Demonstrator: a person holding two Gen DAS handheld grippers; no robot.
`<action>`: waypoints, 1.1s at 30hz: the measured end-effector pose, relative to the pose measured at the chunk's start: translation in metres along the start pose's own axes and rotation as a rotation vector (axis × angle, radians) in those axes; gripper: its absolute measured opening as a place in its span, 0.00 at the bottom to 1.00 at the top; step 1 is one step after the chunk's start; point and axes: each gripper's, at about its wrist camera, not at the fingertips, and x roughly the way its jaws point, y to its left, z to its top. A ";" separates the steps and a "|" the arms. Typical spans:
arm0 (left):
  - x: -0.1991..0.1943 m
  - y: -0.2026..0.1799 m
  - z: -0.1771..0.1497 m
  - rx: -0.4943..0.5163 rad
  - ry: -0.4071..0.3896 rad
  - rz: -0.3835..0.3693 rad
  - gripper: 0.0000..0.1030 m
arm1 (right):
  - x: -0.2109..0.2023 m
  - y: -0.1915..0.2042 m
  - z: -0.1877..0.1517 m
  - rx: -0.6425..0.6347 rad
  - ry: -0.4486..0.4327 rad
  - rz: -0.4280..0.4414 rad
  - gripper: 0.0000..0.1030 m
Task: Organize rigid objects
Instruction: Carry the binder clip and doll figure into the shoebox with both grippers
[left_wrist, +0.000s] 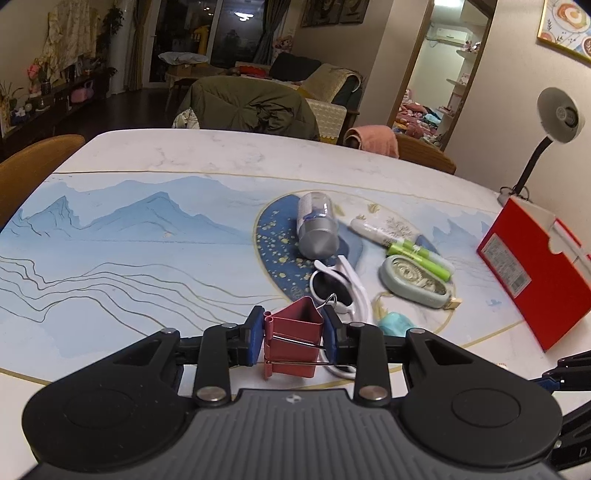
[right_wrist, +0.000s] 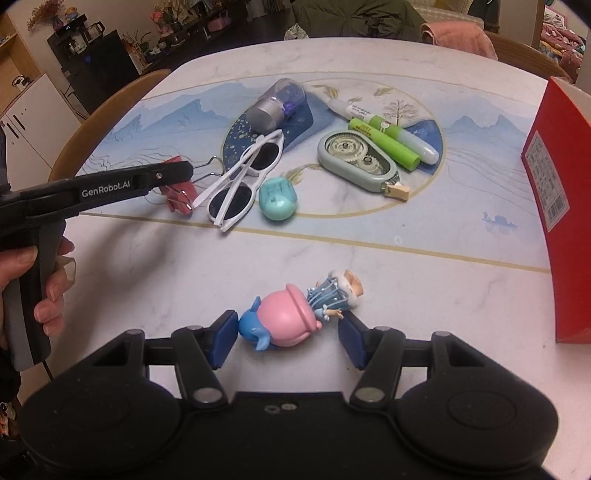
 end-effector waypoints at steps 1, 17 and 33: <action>-0.003 -0.001 0.001 0.003 -0.004 -0.004 0.31 | -0.003 -0.001 0.000 0.002 -0.008 0.002 0.57; -0.050 -0.048 0.031 0.042 -0.016 -0.047 0.31 | -0.086 -0.041 -0.001 -0.002 -0.117 -0.008 0.57; -0.027 -0.197 0.063 0.198 -0.012 -0.184 0.31 | -0.152 -0.145 0.005 0.042 -0.248 -0.075 0.57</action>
